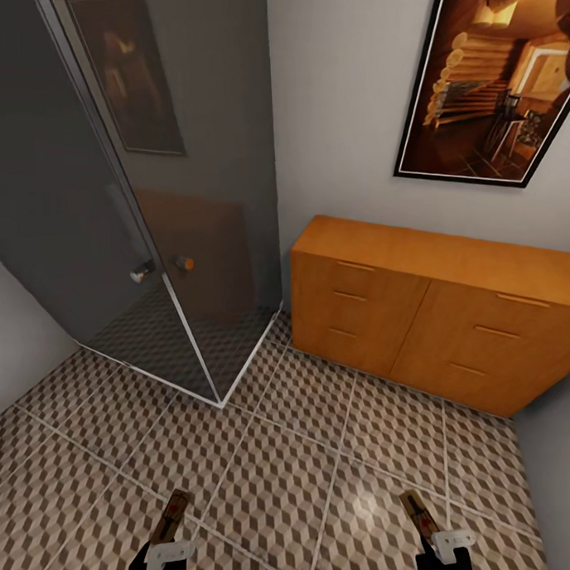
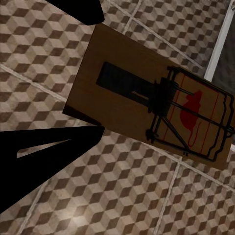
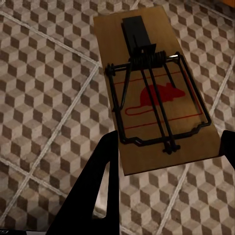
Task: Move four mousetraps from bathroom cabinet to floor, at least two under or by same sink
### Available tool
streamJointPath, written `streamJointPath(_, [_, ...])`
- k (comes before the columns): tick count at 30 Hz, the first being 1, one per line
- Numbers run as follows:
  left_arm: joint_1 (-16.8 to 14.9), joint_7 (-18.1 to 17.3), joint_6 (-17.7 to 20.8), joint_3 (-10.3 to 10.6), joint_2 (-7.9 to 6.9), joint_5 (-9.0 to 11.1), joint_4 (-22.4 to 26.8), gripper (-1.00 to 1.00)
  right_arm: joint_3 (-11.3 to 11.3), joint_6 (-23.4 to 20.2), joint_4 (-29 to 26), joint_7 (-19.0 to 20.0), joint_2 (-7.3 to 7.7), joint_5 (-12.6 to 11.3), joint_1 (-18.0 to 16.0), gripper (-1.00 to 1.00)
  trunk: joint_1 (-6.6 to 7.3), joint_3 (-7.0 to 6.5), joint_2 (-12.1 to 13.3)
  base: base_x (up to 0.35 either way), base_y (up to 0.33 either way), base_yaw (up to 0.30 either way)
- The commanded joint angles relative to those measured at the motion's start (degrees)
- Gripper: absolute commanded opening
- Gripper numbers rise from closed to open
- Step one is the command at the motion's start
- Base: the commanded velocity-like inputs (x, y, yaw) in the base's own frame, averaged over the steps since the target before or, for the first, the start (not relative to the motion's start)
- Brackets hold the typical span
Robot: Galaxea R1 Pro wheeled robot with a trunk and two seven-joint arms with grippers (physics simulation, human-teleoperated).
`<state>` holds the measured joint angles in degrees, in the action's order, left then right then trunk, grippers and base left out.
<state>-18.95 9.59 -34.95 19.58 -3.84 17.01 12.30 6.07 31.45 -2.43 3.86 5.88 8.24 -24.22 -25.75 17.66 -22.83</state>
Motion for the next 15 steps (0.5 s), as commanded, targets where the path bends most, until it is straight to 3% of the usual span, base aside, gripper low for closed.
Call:
streamJointPath(1, [-0.04,0.61,-0.11,0.55,0.0,0.22,-0.17,-1.0,0.52,0.19,0.05,0.35,0.01,0.28,-0.04,-1.0,-0.03,0.0,-0.09,0.0,0.0,0.0])
streamJointPath(15, [-0.04,0.61,-0.11,0.55,0.38,0.22,-0.89,-1.0,0.52,0.19,0.05,0.35,0.01,0.28,-0.04,-1.0,-0.03,-1.26,-0.09,0.0,0.0,0.0])
